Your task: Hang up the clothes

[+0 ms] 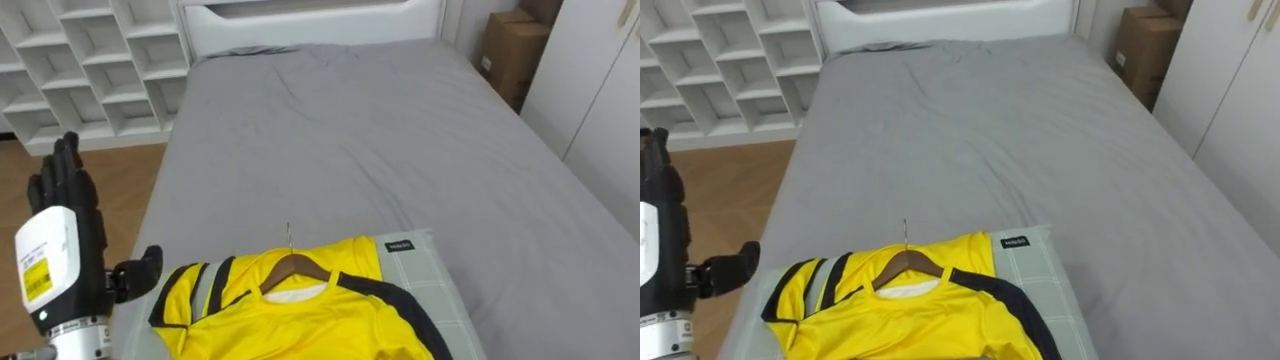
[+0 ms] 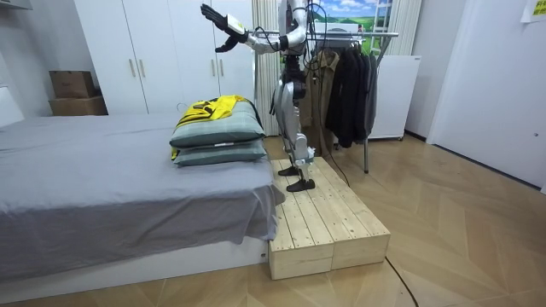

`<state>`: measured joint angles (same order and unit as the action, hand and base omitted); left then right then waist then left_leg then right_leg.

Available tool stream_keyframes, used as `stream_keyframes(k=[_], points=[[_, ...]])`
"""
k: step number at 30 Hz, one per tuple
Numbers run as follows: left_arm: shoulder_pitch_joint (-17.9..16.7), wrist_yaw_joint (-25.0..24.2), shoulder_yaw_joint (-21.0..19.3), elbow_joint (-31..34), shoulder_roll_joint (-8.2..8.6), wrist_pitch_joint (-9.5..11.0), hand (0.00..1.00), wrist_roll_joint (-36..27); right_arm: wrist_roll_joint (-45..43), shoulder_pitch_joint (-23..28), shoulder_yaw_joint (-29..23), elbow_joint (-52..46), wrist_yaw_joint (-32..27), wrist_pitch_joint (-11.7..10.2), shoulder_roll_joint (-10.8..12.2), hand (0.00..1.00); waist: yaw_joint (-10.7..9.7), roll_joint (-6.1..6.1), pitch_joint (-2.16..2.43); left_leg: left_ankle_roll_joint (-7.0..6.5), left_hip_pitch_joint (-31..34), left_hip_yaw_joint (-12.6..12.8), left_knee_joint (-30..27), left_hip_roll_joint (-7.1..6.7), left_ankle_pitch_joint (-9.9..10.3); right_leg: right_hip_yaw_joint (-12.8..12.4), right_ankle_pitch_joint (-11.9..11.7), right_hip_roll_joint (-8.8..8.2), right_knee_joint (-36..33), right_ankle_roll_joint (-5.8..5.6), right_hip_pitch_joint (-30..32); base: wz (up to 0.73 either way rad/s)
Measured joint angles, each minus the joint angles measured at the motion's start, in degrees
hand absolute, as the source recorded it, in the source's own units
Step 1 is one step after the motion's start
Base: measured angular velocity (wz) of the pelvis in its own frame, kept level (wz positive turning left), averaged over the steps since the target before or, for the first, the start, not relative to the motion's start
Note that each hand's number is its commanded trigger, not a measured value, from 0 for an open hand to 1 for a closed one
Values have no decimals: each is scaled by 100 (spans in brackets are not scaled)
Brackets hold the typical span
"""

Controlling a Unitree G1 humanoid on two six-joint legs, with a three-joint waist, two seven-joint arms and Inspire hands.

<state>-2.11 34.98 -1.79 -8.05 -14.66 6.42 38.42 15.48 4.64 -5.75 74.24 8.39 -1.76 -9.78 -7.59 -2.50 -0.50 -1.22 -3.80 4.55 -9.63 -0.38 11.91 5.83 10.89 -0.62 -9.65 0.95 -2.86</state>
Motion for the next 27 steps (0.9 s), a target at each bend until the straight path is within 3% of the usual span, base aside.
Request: stream_keyframes(k=[10,23,27], points=[[408,-426,122,-94,-30,-421,0,245,-33,-63,0,-13,-12,193,-33,0,-35,-32,-12,0,-55,4,5,-3,0,-106,-16,8,-12,-11,-9,-5],[525,-966,210,-94,-42,-790,0,249,-75,-80,-3,-1,-29,269,-131,0,-70,-125,-18,0,-79,22,17,-3,0,-125,-23,9,-12,-16,-5,-1],[682,-1228,213,-96,-42,-1038,0,252,-89,-103,-1,7,-82,324,-134,0,-154,-133,-16,0,-70,19,16,-1,0,-119,-23,8,-10,-16,-3,1]])
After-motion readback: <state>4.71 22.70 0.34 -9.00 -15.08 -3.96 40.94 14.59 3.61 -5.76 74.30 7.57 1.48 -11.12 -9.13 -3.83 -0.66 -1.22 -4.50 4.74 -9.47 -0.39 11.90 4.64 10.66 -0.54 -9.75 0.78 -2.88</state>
